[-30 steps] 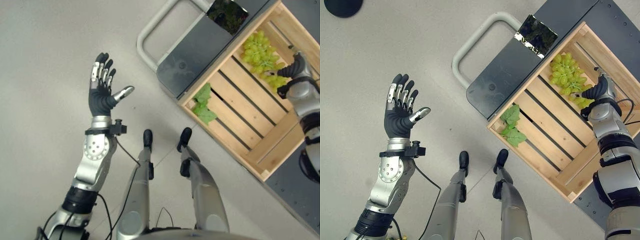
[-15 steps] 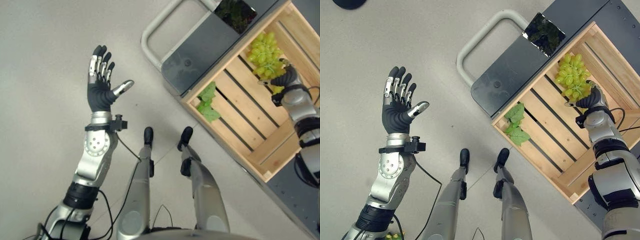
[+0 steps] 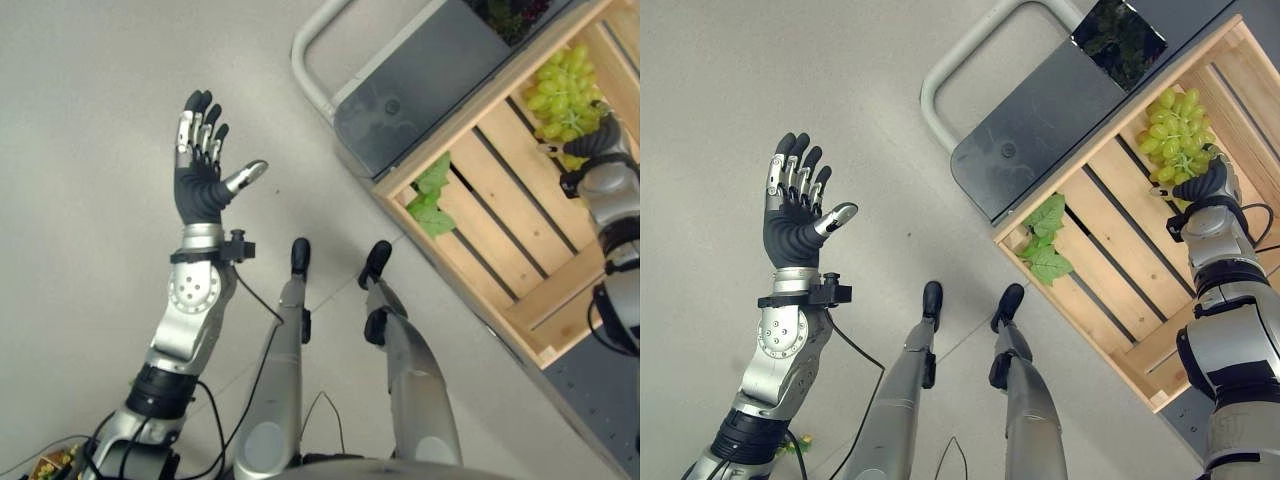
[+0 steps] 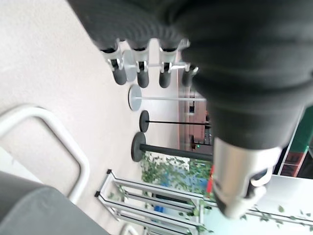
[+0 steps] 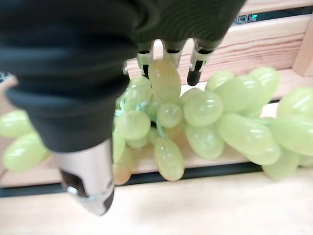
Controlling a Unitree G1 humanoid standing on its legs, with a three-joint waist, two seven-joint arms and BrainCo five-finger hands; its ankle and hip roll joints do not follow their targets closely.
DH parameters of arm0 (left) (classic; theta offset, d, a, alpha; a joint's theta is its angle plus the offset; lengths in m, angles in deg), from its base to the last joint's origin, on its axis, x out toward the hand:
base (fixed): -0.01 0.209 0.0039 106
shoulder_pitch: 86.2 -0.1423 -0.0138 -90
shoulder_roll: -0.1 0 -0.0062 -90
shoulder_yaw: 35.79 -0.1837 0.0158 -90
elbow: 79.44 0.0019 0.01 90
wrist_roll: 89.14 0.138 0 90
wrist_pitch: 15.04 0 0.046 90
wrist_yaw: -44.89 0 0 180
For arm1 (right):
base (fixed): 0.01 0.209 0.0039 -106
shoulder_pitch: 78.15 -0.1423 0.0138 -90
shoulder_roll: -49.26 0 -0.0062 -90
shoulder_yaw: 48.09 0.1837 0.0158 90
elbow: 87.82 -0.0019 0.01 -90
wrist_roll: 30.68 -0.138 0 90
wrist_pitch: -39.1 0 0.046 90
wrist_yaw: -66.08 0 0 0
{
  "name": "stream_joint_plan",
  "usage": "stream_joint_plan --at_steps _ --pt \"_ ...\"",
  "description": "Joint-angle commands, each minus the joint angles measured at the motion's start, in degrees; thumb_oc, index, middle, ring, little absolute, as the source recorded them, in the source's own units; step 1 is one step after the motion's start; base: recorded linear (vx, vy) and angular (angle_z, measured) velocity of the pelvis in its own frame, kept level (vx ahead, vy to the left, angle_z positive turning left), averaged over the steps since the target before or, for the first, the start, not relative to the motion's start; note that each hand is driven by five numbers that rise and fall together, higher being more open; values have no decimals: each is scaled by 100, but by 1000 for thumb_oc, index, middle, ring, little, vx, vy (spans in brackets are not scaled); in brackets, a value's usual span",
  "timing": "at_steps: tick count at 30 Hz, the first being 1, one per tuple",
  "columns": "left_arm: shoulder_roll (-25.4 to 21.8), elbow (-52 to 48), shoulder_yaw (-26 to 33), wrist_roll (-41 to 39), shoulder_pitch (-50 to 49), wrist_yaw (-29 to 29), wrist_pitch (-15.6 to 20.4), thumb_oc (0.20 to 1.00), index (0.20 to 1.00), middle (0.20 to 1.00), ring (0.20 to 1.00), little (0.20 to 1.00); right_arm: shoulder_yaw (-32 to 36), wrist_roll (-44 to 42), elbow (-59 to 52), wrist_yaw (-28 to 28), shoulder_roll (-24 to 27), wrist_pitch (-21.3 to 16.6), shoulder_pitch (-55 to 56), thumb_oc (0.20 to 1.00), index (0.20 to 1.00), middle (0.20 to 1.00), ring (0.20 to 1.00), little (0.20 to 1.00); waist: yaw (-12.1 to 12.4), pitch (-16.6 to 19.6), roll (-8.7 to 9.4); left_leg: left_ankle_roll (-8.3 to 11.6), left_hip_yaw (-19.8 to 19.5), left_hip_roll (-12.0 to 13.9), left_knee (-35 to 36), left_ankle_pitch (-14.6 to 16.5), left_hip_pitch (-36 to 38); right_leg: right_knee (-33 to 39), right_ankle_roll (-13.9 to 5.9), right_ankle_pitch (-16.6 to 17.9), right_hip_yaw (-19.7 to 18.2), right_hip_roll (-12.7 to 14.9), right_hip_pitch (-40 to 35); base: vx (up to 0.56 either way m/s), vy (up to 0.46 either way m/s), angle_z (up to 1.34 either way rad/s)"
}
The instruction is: Pick up the fruits from the basket on one side to the basket on the other side
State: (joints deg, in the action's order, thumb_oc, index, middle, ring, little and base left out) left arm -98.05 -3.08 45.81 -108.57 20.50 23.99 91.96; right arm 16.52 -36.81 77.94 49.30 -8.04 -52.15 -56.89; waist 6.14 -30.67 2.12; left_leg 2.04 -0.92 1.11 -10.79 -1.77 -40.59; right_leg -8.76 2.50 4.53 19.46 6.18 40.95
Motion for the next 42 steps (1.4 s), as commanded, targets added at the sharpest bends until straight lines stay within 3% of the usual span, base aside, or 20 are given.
stream_joint_plan --at_steps 1,10,18,19,20,42 --pt "-150 -825 -8 229 -347 -81 331 1000 1000 1000 1000 1000 -614 136 69 -207 287 23 -521 1000 1000 1000 1000 1000 63 88 -237 306 -216 188 420 -260 34 -162 -1077 -360 -145 353 -152 28 -20 5" --pt "-219 -919 -37 309 -392 -186 314 1000 1000 1000 1000 1000 -812 166 213 -338 359 117 -967 1000 1000 1000 1000 1000 160 88 -340 350 -391 183 776 -471 -42 -236 -1080 -425 22 372 14 28 -25 7" --pt "-249 -873 -25 245 -350 -210 374 1000 1000 1000 1000 1000 -859 -68 190 -179 270 95 -1098 1000 1000 1000 1000 1000 158 88 -347 331 -427 165 806 -476 -86 -339 -1081 -470 26 412 121 8 -1 4" --pt "-248 -870 -18 240 -341 -213 382 1000 1000 1000 1000 1000 -877 -93 202 -157 268 89 -1103 404 404 404 404 404 157 88 -339 330 -428 164 814 -476 -88 -338 -1076 -471 14 410 129 0 0 0" --pt "-242 -865 -18 225 -336 -217 396 1000 1000 1000 1000 1000 -908 -85 200 -110 264 85 -1104 200 200 200 200 200 151 88 -328 327 -423 161 810 -469 -88 -342 -1073 -470 9 411 135 0 0 0" --pt "-167 -804 23 175 -334 -295 376 1000 1000 1000 1000 1000 -755 -389 73 -39 13 -10 -908 200 200 200 200 200 55 88 -205 280 -410 149 684 -408 -4 -364 -1049 -437 -129 404 95 -8 -2 0"
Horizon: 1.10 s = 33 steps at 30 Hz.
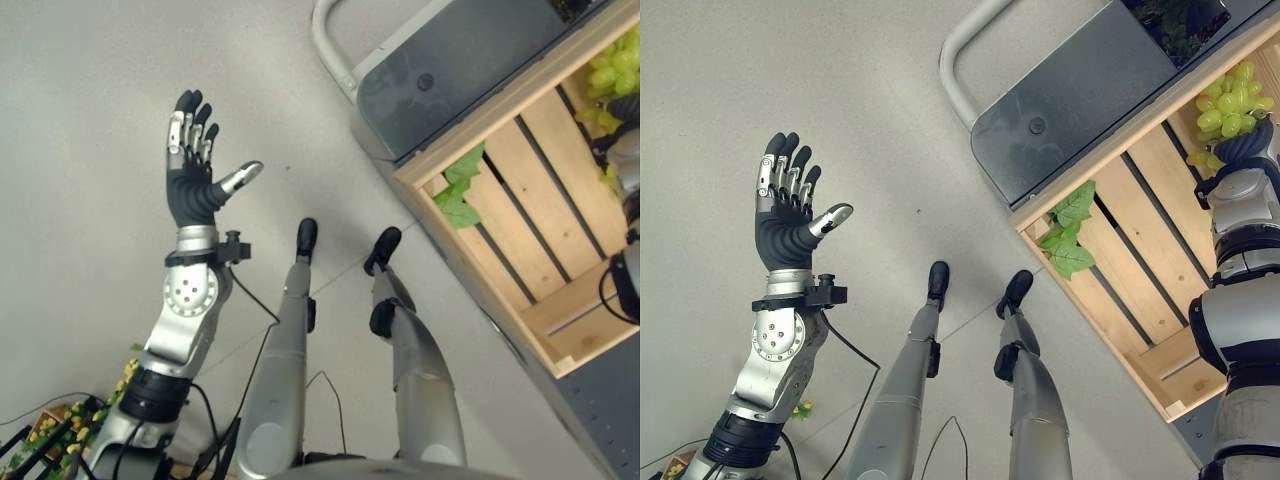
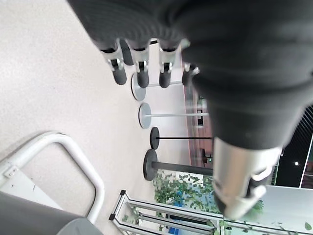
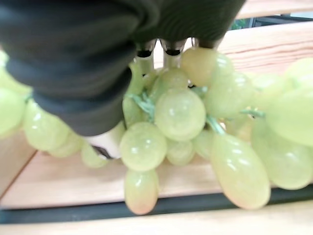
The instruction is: Pick up the fruits from the basket on one side to the basket on the other side
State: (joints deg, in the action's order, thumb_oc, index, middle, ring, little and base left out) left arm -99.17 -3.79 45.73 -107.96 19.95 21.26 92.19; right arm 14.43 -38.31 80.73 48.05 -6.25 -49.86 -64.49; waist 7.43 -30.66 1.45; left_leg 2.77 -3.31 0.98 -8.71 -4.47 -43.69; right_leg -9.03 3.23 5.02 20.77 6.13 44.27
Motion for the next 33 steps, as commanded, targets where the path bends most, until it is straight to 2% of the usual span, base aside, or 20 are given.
stream_joint_plan --at_steps 1,3,7,12,15,16,20,22,23,24,26,28,29,31,32,33 --pt "-39 -721 28 83 -295 -3 342 1000 1000 1000 1000 1000 -471 -303 -255 63 -189 -261 -80 200 200 200 200 200 -78 86 -138 213 -160 163 479 -143 349 -331 -1127 -477 -253 412 -278 -39 -11 -1" --pt "28 -668 54 -67 -293 48 349 1000 1000 1000 1000 1000 -173 -591 -430 -23 -314 -363 141 200 200 200 200 200 -94 86 -116 223 -129 160 477 -144 496 -290 -1134 -450 -233 416 -448 -52 -21 -2" --pt "-4 -577 50 -169 -270 135 293 1000 1000 1000 1000 1000 68 -613 -633 -60 -428 -417 528 200 200 200 200 200 -140 86 -59 199 -108 156 415 -79 718 -261 -1129 -427 -250 423 -721 -50 -16 -2" --pt "-46 -307 52 -251 -384 277 136 1000 1000 1000 1000 1000 809 -782 -1323 -289 -669 -631 1466 200 200 200 200 200 -231 86 128 137 -21 96 90 155 1068 -216 -1133 -385 -323 456 -1208 -46 18 -1" --pt "-111 -126 80 -198 -422 316 57 1000 1000 1000 1000 1000 989 -498 -1942 -416 -702 -661 1986 200 200 200 200 200 -272 86 227 105 15 75 -32 272 1289 -231 -1134 -395 -355 475 -1450 0 0 0" --pt "-169 67 114 -96 -443 370 -35 1000 1000 1000 1000 1000 1285 -375 -2483 -519 -774 -714 2472 200 200 200 200 200 -327 86 286 70 55 31 -176 394 1484 -288 -1135 -419 -388 506 -1675 0 0 0" --pt "-234 294 103 -78 -529 514 -134 1000 1000 1000 1000 1000 1736 -31 -3421 -590 -929 -692 3276 200 200 200 200 200 -351 86 388 9 115 -1 -264 481 1842 -261 -1163 -365 -397 571 -2087 -3 59 -4" --pt "-244 392 144 -186 -650 626 -217 1000 1000 1000 1000 1000 2051 162 -3913 -621 -1097 -688 3823 200 200 200 200 200 -369 86 412 -36 156 -16 -254 533 2156 -219 -1197 -342 -427 584 -2416 15 54 -5" --pt "-282 447 226 -204 -805 728 -327 1000 1000 1000 1000 1000 2323 285 -4418 -639 -1349 -698 4270 200 200 200 200 200 -390 143 430 -64 180 -18 -192 593 2481 -175 -1227 -350 -425 587 -2691 31 27 -11" --pt "-297 436 217 -205 -817 730 -332 1000 1000 1000 1000 1000 2354 299 -4463 -640 -1365 -677 4315 200 200 200 200 200 -384 146 446 -72 178 -34 -152 538 2490 -135 -1227 -306 -418 597 -2703 53 47 -14" --pt "-426 570 286 -111 -1060 997 -505 1000 1000 1000 1000 1000 2570 539 -5093 -548 -1694 -708 4908 200 200 200 200 200 -446 519 496 -142 247 -29 131 546 2851 -30 -1292 -241 -435 585 -2905 84 66 -10" --pt "-519 586 311 -32 -1174 1125 -562 1000 1000 1000 1000 1000 2654 639 -5401 -505 -1758 -702 5092 200 200 200 200 200 -456 657 519 -159 289 -17 269 567 3021 -30 -1321 -269 -453 567 -2984 114 42 -10" --pt "-553 595 379 -66 -1398 1337 -634 1000 1000 1000 1000 1000 2829 734 -5786 -384 -1856 -697 5396 200 200 200 200 200 -484 905 580 -203 335 -23 492 549 3281 38 -1360 -261 -484 539 -3159 113 34 -22" --pt "-560 583 368 -102 -1495 1467 -684 1000 1000 1000 1000 1000 2932 759 -6022 -322 -1913 -706 5535 200 200 200 200 200 -504 1034 586 -210 367 -28 607 532 3414 100 -1370 -267 -484 514 -3267 119 38 -24" --pt "-563 532 404 -105 -1622 1648 -738 1000 1000 1000 1000 1000 3055 779 -6354 -211 -1995 -761 5719 200 200 200 200 200 -534 1288 606 -220 392 -52 761 485 3572 228 -1375 -237 -471 489 -3410 123 36 -22" --pt "-566 523 406 -106 -1640 1654 -742 1000 1000 1000 1000 1000 3063 784 -6385 -203 -2003 -746 5749 200 200 200 200 200 -533 1295 608 -219 392 -50 782 479 3591 241 -1376 -235 -469 486 -3425 150 22 -20"
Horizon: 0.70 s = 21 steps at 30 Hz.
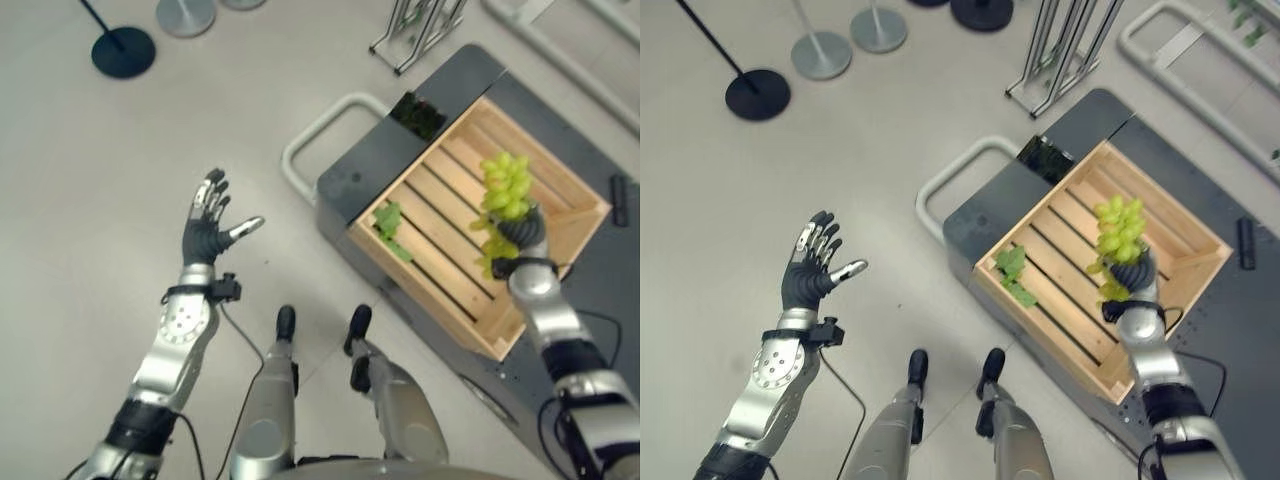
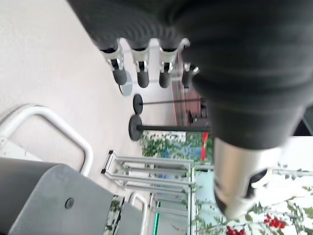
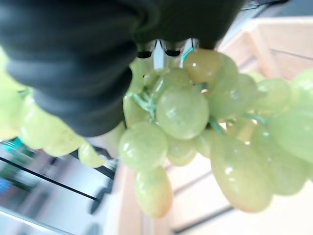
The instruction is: Pick up the fruits from the basket on one side to the basket on the other side
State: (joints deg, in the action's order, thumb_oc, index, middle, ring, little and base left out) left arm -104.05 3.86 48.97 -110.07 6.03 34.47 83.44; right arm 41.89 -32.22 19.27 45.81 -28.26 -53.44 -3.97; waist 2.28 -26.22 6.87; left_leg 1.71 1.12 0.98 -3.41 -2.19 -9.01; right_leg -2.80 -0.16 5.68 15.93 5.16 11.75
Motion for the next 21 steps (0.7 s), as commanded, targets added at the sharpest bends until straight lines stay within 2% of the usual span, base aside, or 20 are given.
stream_joint_plan --at_steps 1,2,4,5,6,10,12,15,16,19,21 --pt "-129 -189 -1 118 -268 562 40 1000 1000 1000 1000 1000 362 112 -632 186 180 -483 -250 200 200 200 200 200 -40 1088 72 -93 -33 -37 347 247 283 -291 -1042 -333 42 550 -345 90 4 -11" --pt "-131 -184 -6 116 -270 568 41 1000 1000 1000 1000 1000 371 110 -648 192 177 -477 -231 200 200 200 200 200 -40 1096 72 -93 -38 -37 366 237 293 -272 -1043 -327 50 547 -357 138 3 -5" --pt "-338 -193 -274 -45 -146 1028 -38 1000 1000 1000 1000 1000 269 -171 -997 518 198 -593 -343 200 200 200 200 200 -44 1415 75 -66 -23 0 469 247 521 -184 -1032 -384 98 530 -581 136 -6 2" --pt "-342 -185 -279 -60 -139 1037 -35 1000 1000 1000 1000 1000 278 -178 -1005 526 201 -588 -335 200 200 200 200 200 -39 1400 71 -64 -26 3 486 244 550 -173 -1033 -385 103 525 -608 121 -5 5" --pt "-342 -110 -514 -446 -47 1258 -99 1000 1000 1000 1000 1000 175 -376 -1128 705 208 -653 -458 200 200 200 200 200 -32 1475 61 -58 -15 10 487 266 640 -161 -1026 -406 119 531 -704 80 2 2" --pt "-457 -162 -1161 -1177 377 1924 -327 1000 1000 1000 1000 1000 -266 -1125 -1180 1370 354 -803 -885 200 200 200 200 200 -12 1789 55 -31 43 37 512 331 874 -24 -1011 -443 138 509 -974 97 11 2" --pt "-416 -104 -1380 -1556 572 2105 -416 1000 1000 1000 1000 1000 -478 -1460 -1182 1676 399 -752 -1035 200 200 200 200 200 -12 1902 54 -22 76 56 547 349 968 57 -1007 -437 122 481 -1077 68 2 -3" --pt "-674 -235 -1828 -1969 970 2555 -587 1000 1000 1000 1000 1000 -890 -2014 -1328 2232 569 -704 -1340 200 200 200 200 200 0 2083 28 2 132 94 609 360 1116 173 -1008 -416 110 452 -1210 72 2 -5" --pt "-674 -232 -1829 -1971 974 2556 -586 1000 1000 1000 1000 1000 -890 -2018 -1322 2236 570 -707 -1345 200 200 200 200 200 3 2079 27 3 135 95 614 359 1122 177 -1008 -415 108 450 -1214 53 6 -6" --pt "-718 -260 -2338 -2412 1290 2871 -790 1000 1000 1000 1000 1000 -1289 -2562 -1397 2687 601 -651 -1654 200 200 200 200 200 4 2164 18 25 159 112 660 348 1196 241 -1008 -395 96 433 -1295 28 6 -7" --pt "-693 -252 -2487 -2519 1389 2910 -831 1000 1000 1000 1000 1000 -1396 -2643 -1394 2744 632 -659 -1764 200 200 200 200 200 11 2172 25 28 159 118 659 348 1202 241 -1010 -394 102 432 -1304 16 4 -1"
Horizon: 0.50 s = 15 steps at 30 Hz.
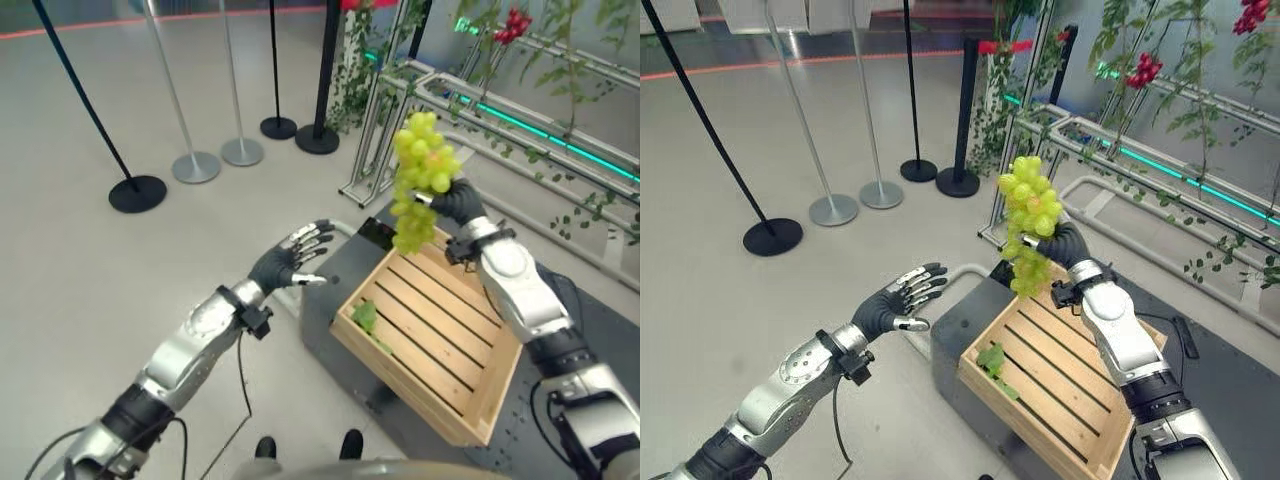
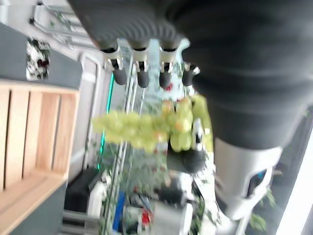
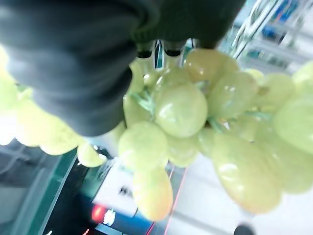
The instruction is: Pick up the fruits from the basket on one side to the basket on the other side
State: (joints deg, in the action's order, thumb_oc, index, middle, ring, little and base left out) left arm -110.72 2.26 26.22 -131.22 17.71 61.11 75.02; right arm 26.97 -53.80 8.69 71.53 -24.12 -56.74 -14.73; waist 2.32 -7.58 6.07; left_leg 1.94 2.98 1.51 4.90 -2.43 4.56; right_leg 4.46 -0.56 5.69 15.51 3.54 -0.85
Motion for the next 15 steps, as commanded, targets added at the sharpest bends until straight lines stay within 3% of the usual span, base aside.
stream_joint_plan --at_steps 1,5,15 --pt "7 -73 -304 -484 287 252 -19 1000 1000 1000 1000 1000 35 -604 -342 190 206 -307 -744 200 200 200 200 200 4 319 109 6 -27 62 -180 378 -152 -483 -969 -395 138 594 -54 0 0 0" --pt "144 -43 -684 -614 600 288 -126 1000 1000 1000 1000 1000 -163 -1102 -472 456 -55 -230 -793 200 200 200 200 200 -20 324 106 1 -22 57 -194 392 -128 -507 -964 -405 140 597 -79 0 0 0" --pt "514 -79 -638 -785 721 253 -151 1000 1000 1000 1000 1000 -239 -1448 -730 991 -431 -48 -349 200 200 200 200 200 -32 305 71 -27 -73 27 -222 421 -145 -529 -960 -429 158 642 -90 0 0 0"
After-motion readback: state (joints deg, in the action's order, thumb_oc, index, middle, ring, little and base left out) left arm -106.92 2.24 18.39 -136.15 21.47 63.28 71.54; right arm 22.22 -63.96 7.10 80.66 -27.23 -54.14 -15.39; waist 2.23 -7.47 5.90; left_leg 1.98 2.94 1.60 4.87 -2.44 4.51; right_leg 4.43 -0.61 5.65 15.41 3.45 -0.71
